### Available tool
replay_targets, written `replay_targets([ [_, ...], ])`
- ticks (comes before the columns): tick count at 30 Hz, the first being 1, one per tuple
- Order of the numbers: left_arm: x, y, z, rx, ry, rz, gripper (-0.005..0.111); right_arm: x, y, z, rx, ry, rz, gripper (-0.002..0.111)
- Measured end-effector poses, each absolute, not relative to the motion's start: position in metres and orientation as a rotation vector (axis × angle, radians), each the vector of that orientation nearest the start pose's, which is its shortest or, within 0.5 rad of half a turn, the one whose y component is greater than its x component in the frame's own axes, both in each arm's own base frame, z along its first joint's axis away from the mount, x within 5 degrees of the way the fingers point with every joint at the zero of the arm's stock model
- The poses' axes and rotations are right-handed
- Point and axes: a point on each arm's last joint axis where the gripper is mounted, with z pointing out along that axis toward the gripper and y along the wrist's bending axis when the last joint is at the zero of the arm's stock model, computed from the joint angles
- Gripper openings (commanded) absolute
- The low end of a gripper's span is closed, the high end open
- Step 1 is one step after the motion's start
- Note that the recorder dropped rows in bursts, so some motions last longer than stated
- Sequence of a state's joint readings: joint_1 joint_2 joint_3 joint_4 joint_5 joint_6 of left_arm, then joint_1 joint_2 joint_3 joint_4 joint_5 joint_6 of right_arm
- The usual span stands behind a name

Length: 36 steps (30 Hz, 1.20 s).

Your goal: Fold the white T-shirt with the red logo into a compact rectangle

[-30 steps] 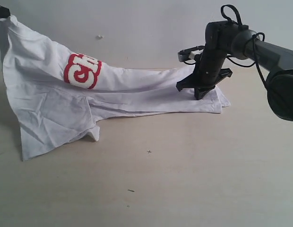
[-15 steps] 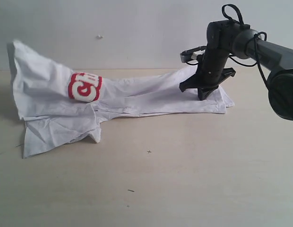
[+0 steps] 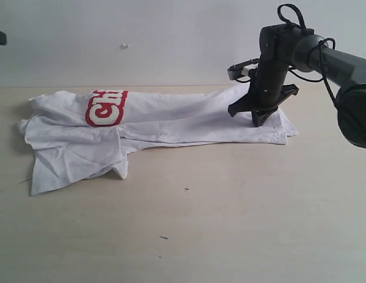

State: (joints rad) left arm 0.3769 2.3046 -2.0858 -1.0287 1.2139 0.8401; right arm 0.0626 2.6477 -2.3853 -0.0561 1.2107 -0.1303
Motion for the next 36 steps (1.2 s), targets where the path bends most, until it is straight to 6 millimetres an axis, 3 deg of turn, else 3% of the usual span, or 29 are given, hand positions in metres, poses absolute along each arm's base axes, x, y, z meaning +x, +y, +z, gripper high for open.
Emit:
replay_targets([
  [3, 0.490, 0.084, 0.235, 0.317, 2.313, -0.866, 0.085, 0.533, 0.028, 0.114, -0.308, 2.943, -0.095, 0.000],
  [11, 0.479, -0.037, 0.183, 0.840, 2.589, -0.683, 0.081, 0.533, 0.027, 0.118, -0.333, 2.938, -0.102, 0.000],
  [13, 0.477, -0.056, 0.175, 0.903, 2.623, -0.591, 0.066, 0.533, 0.023, 0.119, -0.342, 2.935, -0.105, 0.000],
  [15, 0.475, -0.069, 0.170, 0.947, 2.656, -0.493, 0.041, 0.533, 0.020, 0.122, -0.342, 2.931, -0.104, 0.000],
  [17, 0.474, -0.078, 0.167, 0.988, 2.673, -0.413, 0.005, 0.533, 0.018, 0.129, -0.338, 2.919, -0.092, 0.000],
  [18, 0.473, -0.080, 0.166, 1.004, 2.678, -0.391, 0.002, 0.533, 0.018, 0.133, -0.345, 2.911, -0.079, 0.000],
  [23, 0.466, -0.083, 0.162, 1.082, 2.703, -0.412, 0.000, 0.532, 0.026, 0.144, -0.397, 2.873, 0.077, 0.000],
  [31, 0.449, -0.095, 0.115, 1.154, 2.707, -0.232, 0.000, 0.532, 0.030, 0.144, -0.437, 2.862, 0.125, 0.000],
  [33, 0.449, -0.093, 0.110, 1.127, 2.710, -0.196, 0.000, 0.532, 0.026, 0.136, -0.425, 2.885, 0.062, 0.000],
  [36, 0.448, -0.093, 0.109, 1.111, 2.709, -0.184, 0.000, 0.532, 0.022, 0.107, -0.414, 2.946, 0.011, 0.000],
])
